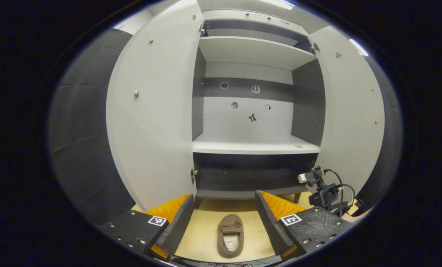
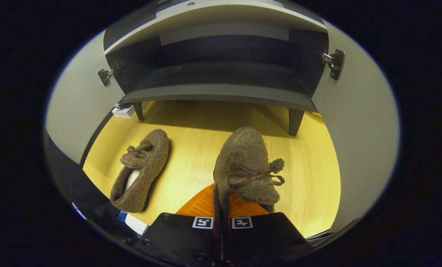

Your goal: Grab one shoe with the right hand and put it into the shoe cabinet, grab the other shoe with the left hand and put it into the shoe cabinet; then close the right door with the right hand and the left door with the left hand.

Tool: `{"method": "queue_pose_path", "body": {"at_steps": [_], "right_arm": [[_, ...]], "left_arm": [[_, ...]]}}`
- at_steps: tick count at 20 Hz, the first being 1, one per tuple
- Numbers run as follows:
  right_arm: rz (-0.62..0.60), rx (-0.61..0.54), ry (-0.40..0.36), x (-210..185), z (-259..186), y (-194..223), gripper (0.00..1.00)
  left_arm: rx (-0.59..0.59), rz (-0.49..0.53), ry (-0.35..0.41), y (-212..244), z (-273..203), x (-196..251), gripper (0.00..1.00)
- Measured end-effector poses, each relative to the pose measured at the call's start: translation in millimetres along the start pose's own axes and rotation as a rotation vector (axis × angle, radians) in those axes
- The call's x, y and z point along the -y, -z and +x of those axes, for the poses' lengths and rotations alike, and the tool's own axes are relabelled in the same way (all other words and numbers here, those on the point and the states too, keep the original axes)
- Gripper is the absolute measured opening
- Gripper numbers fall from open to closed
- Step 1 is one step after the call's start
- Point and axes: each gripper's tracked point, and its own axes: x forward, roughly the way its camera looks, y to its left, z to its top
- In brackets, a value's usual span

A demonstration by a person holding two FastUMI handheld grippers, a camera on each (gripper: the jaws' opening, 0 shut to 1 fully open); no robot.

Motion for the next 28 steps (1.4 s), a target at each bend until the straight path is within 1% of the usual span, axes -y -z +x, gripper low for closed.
{"method": "queue_pose_path", "body": {"at_steps": [1,3,4,5,7,8,9,10,12,14,16,20,27,28], "right_arm": [[-0.007,0.01,-0.011,-2,-9,-5,0.04],[-0.036,0.024,-0.055,-8,-31,-15,0.04],[-0.058,0.025,-0.071,-8,-42,-19,0.0],[-0.077,0.028,-0.087,-9,-53,-24,0.04],[-0.088,0.04,-0.131,-18,-82,-33,0.04],[-0.085,0.046,-0.159,-24,-98,-37,0.0],[-0.083,0.053,-0.186,-29,-112,-41,0.0],[-0.085,0.062,-0.207,-34,-125,-45,0.04],[-0.1,0.086,-0.244,-45,-149,-58,0.04],[-0.141,0.117,-0.261,-52,-169,-73,0.04],[-0.154,0.164,-0.276,-61,-186,-96,0.04],[-0.122,0.306,-0.33,-76,-208,-162,0.04],[-0.018,0.459,-0.302,-55,-204,-252,0.04],[0.003,0.483,-0.291,-50,-204,-265,0.0]], "left_arm": [[0.0,-0.001,0.002,1,1,1,0.95],[0.0,-0.006,0.01,0,4,5,0.95],[0.002,-0.011,0.016,0,5,6,0.95],[0.004,-0.014,0.023,0,5,8,0.95],[0.003,-0.012,0.032,0,6,10,0.95],[0.001,-0.008,0.036,0,7,11,0.95],[0.0,-0.004,0.037,1,7,11,0.95],[-0.001,-0.002,0.037,2,8,11,0.95],[-0.002,-0.008,0.041,3,7,13,0.95],[-0.004,-0.01,0.045,4,6,15,0.95],[0.004,-0.001,0.045,1,4,16,0.95],[0.015,0.016,0.042,-1,2,16,0.95],[0.038,0.014,0.041,-7,-10,18,0.95],[0.036,0.01,0.038,-7,-11,17,0.95]]}}
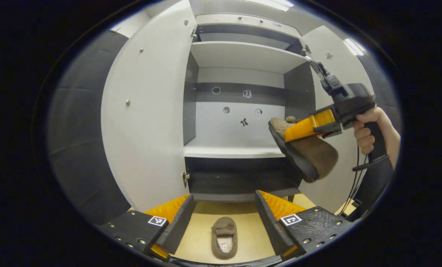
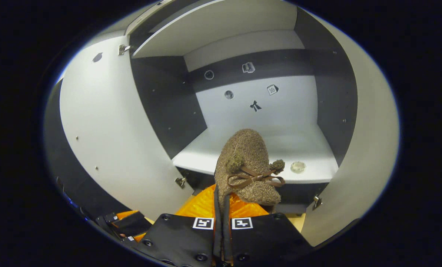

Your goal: Grab one shoe with the right hand and put it into the shoe cabinet, grab the other shoe with the left hand and put it into the shoe cabinet; then close the right door with the right hand and the left door with the left hand.

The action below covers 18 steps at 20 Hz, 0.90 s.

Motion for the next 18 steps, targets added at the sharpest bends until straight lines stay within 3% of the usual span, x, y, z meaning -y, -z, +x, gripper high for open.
{"method": "queue_pose_path", "body": {"at_steps": [5,11,16,18], "right_arm": [[0.004,0.108,0.067,26,27,-55,0.04],[-0.043,0.187,0.229,81,79,-115,0.03],[-0.076,0.119,0.306,114,116,-93,0.04],[-0.077,0.161,0.306,114,117,-96,0.07]], "left_arm": [[0.024,-0.021,-0.042,-8,-7,-8,0.95],[0.04,-0.014,-0.076,-14,-14,-16,0.95],[0.057,-0.025,-0.13,-15,-21,-27,0.95],[0.06,-0.034,-0.157,-14,-25,-34,0.94]]}}
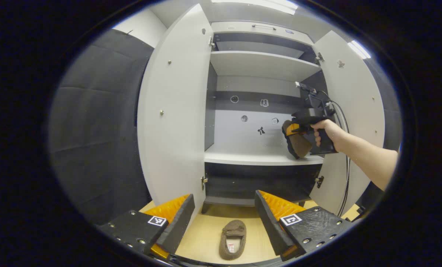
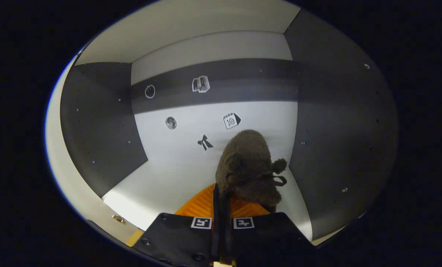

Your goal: Grab one shoe with the right hand and put it into the shoe cabinet, grab the other shoe with the left hand and put it into the shoe cabinet; then close the right door with the right hand and the left door with the left hand.

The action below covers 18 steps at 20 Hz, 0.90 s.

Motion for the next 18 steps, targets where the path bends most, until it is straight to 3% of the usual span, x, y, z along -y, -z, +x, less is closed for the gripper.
{"method": "queue_pose_path", "body": {"at_steps": [3,5,8,10,12,13,18], "right_arm": [[-0.013,0.006,0.003,-2,-1,3,0.07],[-0.013,0.004,0.004,-4,1,8,0.12],[0.013,-0.012,-0.005,-7,2,22,0.39],[0.0,0.009,-0.015,-13,-8,17,0.84],[-0.047,0.031,-0.005,-16,-23,12,0.89],[-0.066,0.041,0.001,-16,-33,9,0.98],[-0.03,0.153,0.012,-16,-95,-10,1.0]], "left_arm": [[-0.009,-0.016,-0.025,4,-2,-8,0.95],[-0.015,-0.023,-0.029,6,-3,-9,0.95],[-0.018,-0.017,-0.029,7,-3,-9,0.95],[-0.016,-0.011,-0.021,7,-4,-6,0.95],[-0.022,-0.004,-0.01,10,-5,-4,0.95],[-0.031,-0.002,-0.007,14,-5,-3,0.95],[-0.079,-0.001,0.031,30,-1,1,0.94]]}}
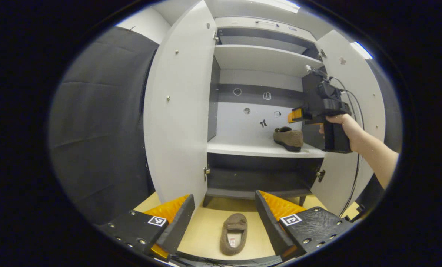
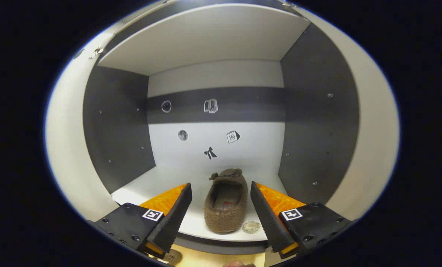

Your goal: Grab one shoe with the right hand and put it into the shoe cabinet, grab the other shoe with the left hand and put it into the shoe cabinet; then close the right door with the right hand and the left door with the left hand.

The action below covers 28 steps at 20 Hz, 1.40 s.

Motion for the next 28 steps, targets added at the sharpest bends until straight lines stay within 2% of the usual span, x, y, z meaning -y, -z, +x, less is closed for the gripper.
{"method": "queue_pose_path", "body": {"at_steps": [6,8,10,13,15,17,18,19,20,23,24,26,27,28], "right_arm": [[-0.014,0.088,0.063,-3,-69,14,0.95],[0.003,0.091,0.065,-9,-92,25,1.0],[0.019,0.086,0.061,-13,-114,37,0.95],[0.014,0.068,0.092,-9,-148,56,0.95],[0.02,0.026,0.105,-12,-170,77,0.99],[0.006,-0.011,0.118,-11,-192,95,0.95],[-0.008,-0.02,0.14,-10,-201,100,0.99],[-0.004,-0.026,0.155,-8,-213,106,0.95],[0.01,-0.025,0.161,-10,-225,111,0.99],[0.023,-0.038,0.241,9,-260,123,0.99],[0.018,-0.053,0.275,17,-271,128,0.96],[0.025,-0.09,0.353,36,-291,138,0.96],[0.037,-0.114,0.392,45,-301,145,0.96],[0.05,-0.13,0.428,52,-312,149,0.99]], "left_arm": [[-0.157,-0.003,0.074,38,21,1,0.95],[-0.237,0.044,0.103,67,26,-4,0.95],[-0.326,0.098,0.124,90,25,-1,0.95],[-0.428,0.148,0.16,111,27,1,0.95],[-0.474,0.184,0.177,123,29,0,0.95],[-0.517,0.221,0.189,135,31,-1,0.95],[-0.55,0.255,0.198,141,31,-1,0.95],[-0.558,0.29,0.199,143,33,-3,0.95],[-0.561,0.313,0.195,145,38,-3,0.95],[-0.604,0.279,0.214,153,37,-3,0.95],[-0.62,0.28,0.212,150,37,-6,0.95],[-0.645,0.331,0.187,150,36,-7,0.95],[-0.657,0.343,0.19,150,36,-3,1.0],[-0.669,0.324,0.208,146,35,1,0.93]]}}
